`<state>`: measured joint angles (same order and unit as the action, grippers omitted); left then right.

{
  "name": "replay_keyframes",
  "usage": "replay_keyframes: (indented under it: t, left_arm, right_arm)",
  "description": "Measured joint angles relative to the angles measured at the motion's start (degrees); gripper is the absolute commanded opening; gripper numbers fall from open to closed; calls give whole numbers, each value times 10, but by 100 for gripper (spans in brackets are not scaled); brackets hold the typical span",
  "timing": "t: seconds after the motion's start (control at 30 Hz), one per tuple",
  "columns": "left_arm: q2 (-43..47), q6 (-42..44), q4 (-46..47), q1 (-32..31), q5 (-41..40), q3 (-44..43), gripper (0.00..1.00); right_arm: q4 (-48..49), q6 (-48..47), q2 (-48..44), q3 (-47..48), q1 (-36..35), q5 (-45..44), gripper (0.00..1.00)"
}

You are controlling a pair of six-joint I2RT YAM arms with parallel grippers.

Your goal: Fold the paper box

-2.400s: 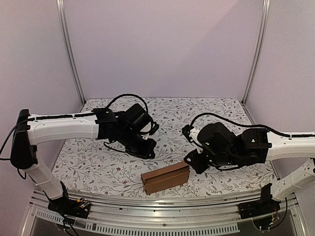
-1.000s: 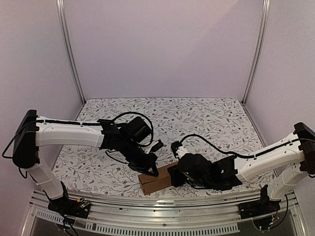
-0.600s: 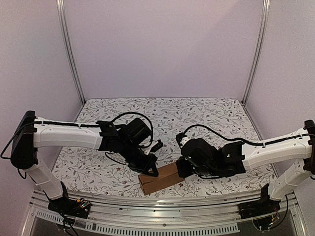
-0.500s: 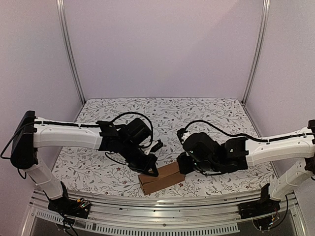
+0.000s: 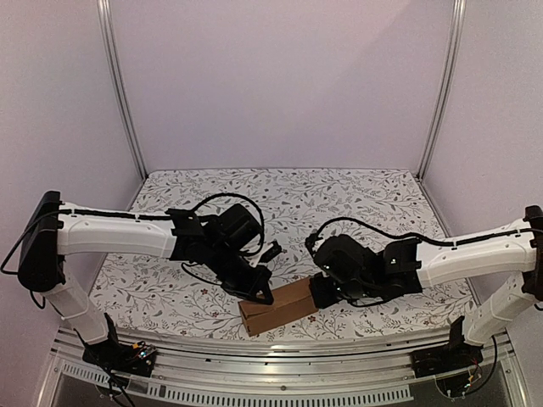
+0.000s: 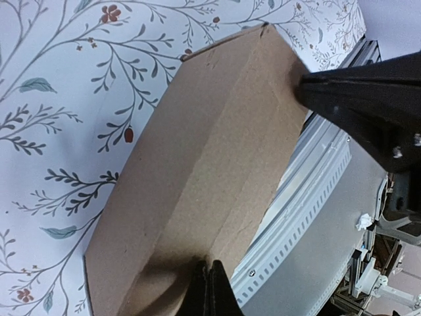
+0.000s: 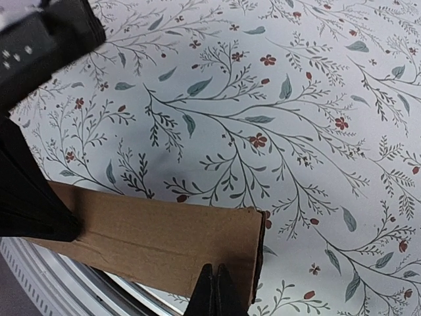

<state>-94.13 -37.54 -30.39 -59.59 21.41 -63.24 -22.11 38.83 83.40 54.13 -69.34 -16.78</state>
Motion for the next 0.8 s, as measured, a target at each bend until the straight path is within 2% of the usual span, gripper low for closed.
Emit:
replay_keyframes:
  t: [0.2,0.37,0.6,0.8]
  left_arm:
    - [0,0,0,0,-6,0,0]
    - [0,0,0,0,-6,0,0]
    - [2,1,1,-1,-10,1,0]
    - [4,0,1,-3,-16,2,0]
  right_arm:
    - [60,30,21,-33,1,2,0]
    - [56,31,17,-29,1,0,0]
    - [-10,-8,24,50,1,1,0]
    - [-5,-34,58,108,1,20,0]
